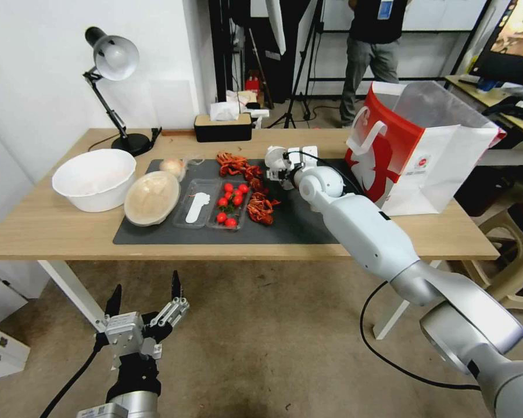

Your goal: Pick up the trash from the table and place it into the takeout bag.

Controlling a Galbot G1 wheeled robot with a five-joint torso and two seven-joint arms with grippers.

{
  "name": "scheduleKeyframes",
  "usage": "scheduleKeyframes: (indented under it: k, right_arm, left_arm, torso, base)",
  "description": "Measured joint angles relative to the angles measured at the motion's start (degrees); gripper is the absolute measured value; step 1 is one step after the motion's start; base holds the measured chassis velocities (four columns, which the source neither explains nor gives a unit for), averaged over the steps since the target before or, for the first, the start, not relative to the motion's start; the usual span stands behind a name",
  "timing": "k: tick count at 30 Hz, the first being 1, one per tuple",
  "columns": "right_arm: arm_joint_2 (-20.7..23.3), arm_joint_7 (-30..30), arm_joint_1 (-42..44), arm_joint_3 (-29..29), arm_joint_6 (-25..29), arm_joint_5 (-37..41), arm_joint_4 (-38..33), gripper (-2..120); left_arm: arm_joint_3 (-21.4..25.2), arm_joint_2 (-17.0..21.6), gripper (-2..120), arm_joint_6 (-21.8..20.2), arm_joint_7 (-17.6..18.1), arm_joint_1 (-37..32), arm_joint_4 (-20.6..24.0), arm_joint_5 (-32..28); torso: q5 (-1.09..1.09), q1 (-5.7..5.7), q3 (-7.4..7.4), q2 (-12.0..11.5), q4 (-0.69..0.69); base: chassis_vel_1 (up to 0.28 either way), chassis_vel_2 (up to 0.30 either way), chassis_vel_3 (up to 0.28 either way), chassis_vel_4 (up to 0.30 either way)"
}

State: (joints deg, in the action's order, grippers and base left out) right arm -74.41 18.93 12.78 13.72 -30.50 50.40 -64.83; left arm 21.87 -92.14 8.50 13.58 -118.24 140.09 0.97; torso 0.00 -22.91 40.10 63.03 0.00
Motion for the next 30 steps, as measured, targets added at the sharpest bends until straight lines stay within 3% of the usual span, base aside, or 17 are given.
scheduleKeyframes:
  k: [8, 17, 30]
  right_arm:
    - [-0.32, -2.2, 0.57, -0.46, -1.51, 0.0, 1.89, 54]
    - [1.1, -2.02, 1.84, -0.58, -1.43, 0.03, -0.69, 34]
    - [8.69, -1.49, 4.06, -3.24, 3.26, -8.44, -18.56, 7]
  left_arm:
    - [-0.12, 0.0, 100, -0.07, -0.16, 0.17, -0.17, -0.12]
    - [0.03, 0.0, 100, -0.08, 0.17, 0.5, -0.52, -0.44]
    - [-0.19, 0.0, 100, 0.05, 0.69, 0.34, -0.05, 0.03]
  torso:
    - [-0.01, 0.01, -0.02, 0.02, -0.01]
    - [0.02, -0.01, 0.01, 0.0, 0.0]
    - [0.02, -0.01, 0.01, -0.02, -0.01]
  base:
    - [0.0, 0.0, 0.0, 0.0]
    - [0.0, 0.0, 0.0, 0.0]
    - [0.0, 0.0, 0.0, 0.0]
